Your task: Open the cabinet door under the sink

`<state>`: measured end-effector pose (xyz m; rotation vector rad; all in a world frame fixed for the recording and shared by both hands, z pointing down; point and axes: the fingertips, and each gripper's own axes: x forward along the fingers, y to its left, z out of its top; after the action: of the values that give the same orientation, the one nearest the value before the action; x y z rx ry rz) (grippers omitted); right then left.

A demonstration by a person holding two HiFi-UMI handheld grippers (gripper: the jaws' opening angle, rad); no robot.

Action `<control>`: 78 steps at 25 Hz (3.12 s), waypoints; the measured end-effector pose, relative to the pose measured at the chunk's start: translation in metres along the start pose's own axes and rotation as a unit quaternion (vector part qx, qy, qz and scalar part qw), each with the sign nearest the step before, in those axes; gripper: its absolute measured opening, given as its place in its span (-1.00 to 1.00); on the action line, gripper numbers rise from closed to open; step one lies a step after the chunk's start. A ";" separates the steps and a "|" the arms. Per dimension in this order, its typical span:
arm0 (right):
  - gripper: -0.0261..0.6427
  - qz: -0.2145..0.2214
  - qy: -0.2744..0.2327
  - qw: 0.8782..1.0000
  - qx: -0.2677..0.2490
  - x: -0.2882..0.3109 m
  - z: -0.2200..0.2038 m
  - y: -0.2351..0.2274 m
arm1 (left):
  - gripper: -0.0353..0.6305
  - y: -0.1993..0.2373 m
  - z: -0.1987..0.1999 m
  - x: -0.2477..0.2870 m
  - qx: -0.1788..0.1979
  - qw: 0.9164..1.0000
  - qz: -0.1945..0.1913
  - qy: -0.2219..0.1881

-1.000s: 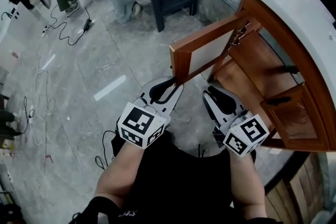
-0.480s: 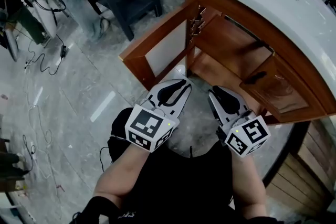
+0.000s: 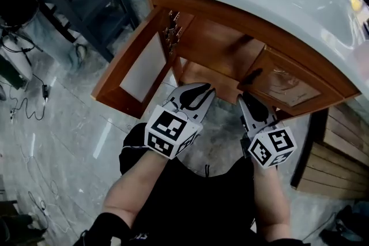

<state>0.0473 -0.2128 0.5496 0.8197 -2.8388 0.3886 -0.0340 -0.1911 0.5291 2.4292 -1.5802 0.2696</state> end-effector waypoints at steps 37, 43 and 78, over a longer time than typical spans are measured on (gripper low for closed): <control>-0.65 -0.244 -0.011 0.969 -0.021 0.032 -0.025 -0.062 | -0.70 0.015 -0.019 0.078 0.021 0.993 -0.111 -0.021; -0.66 -0.214 0.002 0.976 -0.038 0.025 -0.026 -0.054 | -0.58 -0.004 -0.002 0.084 0.044 0.987 -0.153 -0.029; -0.58 -0.118 0.028 0.992 -0.022 -0.035 -0.055 0.002 | -0.61 -0.106 0.019 0.047 0.151 0.909 -0.386 -0.049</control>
<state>0.0798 -0.1778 0.5943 1.1009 -2.6482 0.3082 0.0823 -0.1964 0.5144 3.1117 -0.5107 0.2535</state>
